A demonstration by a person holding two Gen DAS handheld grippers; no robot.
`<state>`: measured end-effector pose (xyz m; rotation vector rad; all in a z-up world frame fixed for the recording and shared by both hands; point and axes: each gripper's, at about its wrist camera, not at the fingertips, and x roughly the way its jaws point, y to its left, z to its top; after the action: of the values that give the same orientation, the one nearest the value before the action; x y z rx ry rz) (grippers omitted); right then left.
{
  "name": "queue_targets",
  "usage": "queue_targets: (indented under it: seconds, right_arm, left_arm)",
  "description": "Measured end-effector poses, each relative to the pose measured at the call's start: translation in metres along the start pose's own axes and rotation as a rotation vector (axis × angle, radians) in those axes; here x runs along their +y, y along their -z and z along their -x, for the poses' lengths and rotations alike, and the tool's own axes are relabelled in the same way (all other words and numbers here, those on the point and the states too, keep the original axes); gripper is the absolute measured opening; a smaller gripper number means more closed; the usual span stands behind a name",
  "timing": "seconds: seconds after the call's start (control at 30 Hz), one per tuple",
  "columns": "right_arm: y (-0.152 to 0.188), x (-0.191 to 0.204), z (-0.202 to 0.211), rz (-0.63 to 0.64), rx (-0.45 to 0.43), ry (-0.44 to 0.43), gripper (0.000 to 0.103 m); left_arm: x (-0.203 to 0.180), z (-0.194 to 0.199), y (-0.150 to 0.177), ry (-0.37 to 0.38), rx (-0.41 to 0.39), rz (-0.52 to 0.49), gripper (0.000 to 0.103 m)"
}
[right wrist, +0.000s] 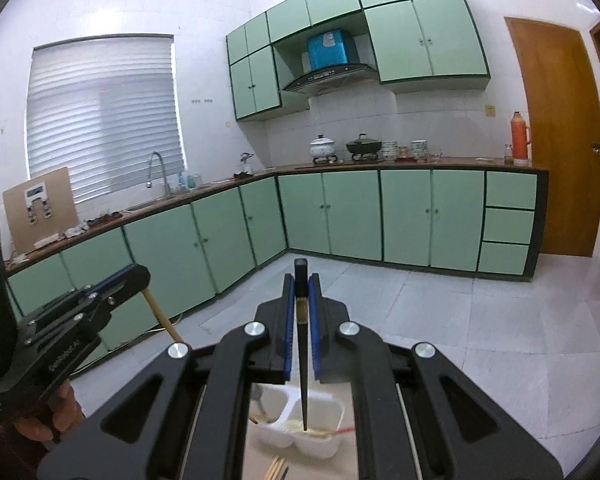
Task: Organize utensils
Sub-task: 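Lift and carry the black and wooden chopsticks over the white holder with both tools, then open both tools to drop the chopsticks into the white holder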
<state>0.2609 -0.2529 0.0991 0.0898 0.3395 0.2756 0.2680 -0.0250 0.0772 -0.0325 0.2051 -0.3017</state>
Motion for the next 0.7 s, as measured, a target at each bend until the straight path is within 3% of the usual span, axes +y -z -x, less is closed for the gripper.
queue_targets:
  seconds: [0.3, 0.53, 0.7]
  right_arm:
    - [0.047, -0.018, -0.070, -0.020, 0.115, 0.027, 0.006]
    - [0.086, -0.010, -0.092, -0.015, 0.207, 0.022, 0.008]
    - [0.097, -0.004, -0.085, -0.005, 0.216, 0.037, 0.017]
  left_arm:
    - [0.009, -0.069, 0.045, -0.034, 0.112, 0.004, 0.007]
    - [0.023, -0.096, 0.086, -0.047, 0.237, 0.030, 0.007]
    - [0.025, -0.085, 0.096, -0.051, 0.252, 0.027, 0.023]
